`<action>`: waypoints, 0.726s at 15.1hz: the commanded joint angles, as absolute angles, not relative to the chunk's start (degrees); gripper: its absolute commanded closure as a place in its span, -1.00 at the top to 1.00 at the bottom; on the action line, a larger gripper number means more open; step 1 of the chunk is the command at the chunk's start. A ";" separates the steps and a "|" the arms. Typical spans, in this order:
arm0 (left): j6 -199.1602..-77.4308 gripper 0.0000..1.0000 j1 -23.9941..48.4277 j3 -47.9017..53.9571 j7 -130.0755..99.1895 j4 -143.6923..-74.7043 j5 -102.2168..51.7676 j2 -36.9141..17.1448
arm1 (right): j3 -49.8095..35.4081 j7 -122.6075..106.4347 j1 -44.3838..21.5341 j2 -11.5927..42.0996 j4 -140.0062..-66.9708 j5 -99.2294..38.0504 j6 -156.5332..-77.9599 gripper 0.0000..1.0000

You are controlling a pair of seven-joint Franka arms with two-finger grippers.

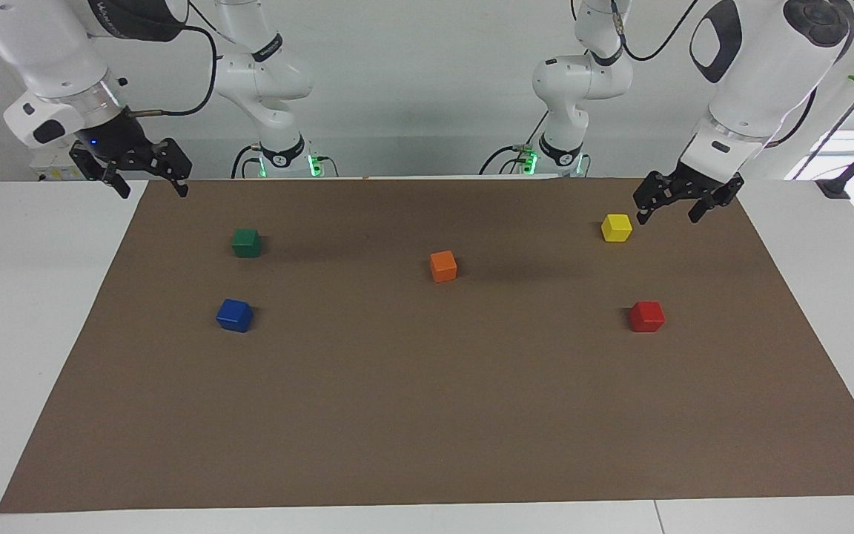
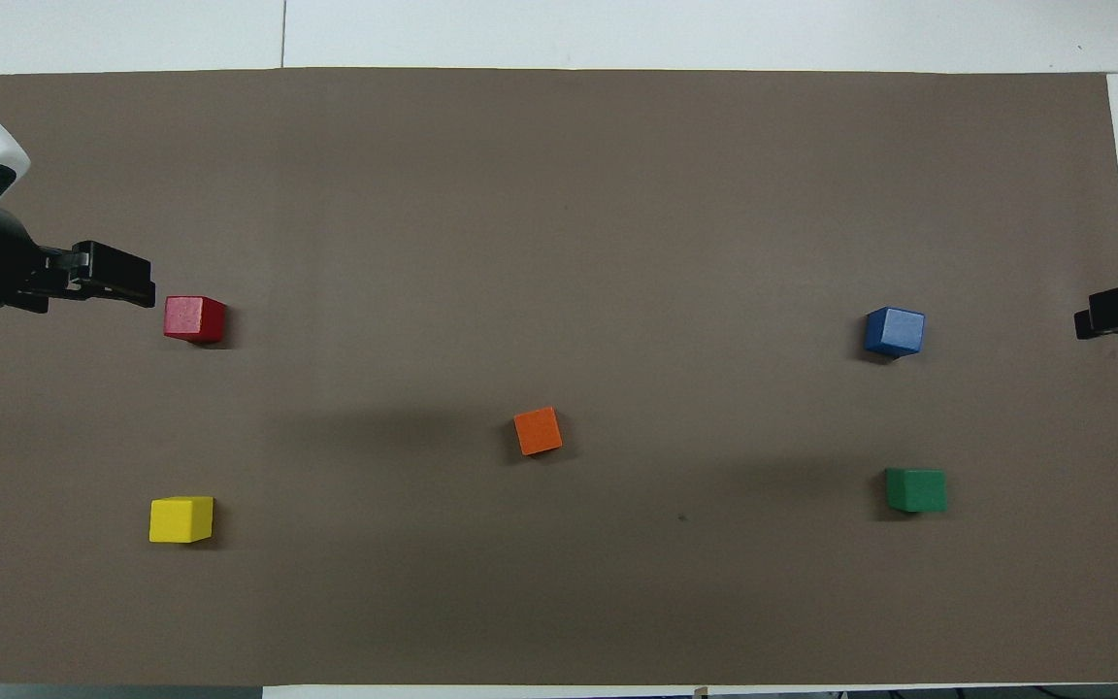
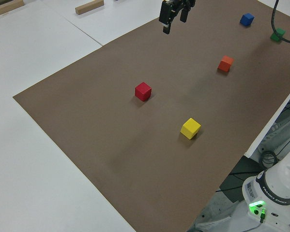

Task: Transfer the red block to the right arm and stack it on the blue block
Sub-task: 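Lower the left gripper onto the red cube while the right gripper advances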

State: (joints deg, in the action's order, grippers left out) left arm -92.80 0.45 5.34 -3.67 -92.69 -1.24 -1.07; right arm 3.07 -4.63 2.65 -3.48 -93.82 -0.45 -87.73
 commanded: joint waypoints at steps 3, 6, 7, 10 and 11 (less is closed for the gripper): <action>-92.99 1.00 0.18 5.27 -3.96 -93.34 -1.93 -0.88 | 2.55 -5.62 3.34 -3.60 -93.34 0.35 -86.40 1.00; -96.31 1.00 0.18 7.03 -6.14 -93.95 -1.85 -0.88 | 2.81 -5.63 3.52 -4.65 -95.44 -2.80 -86.92 1.00; -96.50 1.00 0.18 6.68 -7.28 -94.04 -1.85 -0.88 | 2.90 -5.71 3.60 -5.18 -96.49 -5.42 -87.18 1.00; -98.87 1.00 0.18 5.36 -6.94 -94.13 -1.85 -2.19 | 2.90 -7.72 5.71 -5.80 -100.18 -14.56 -88.67 1.00; -100.53 1.00 0.18 5.36 -6.86 -94.57 -1.85 -3.50 | 2.90 -9.47 6.58 -5.89 -101.59 -17.29 -89.20 1.00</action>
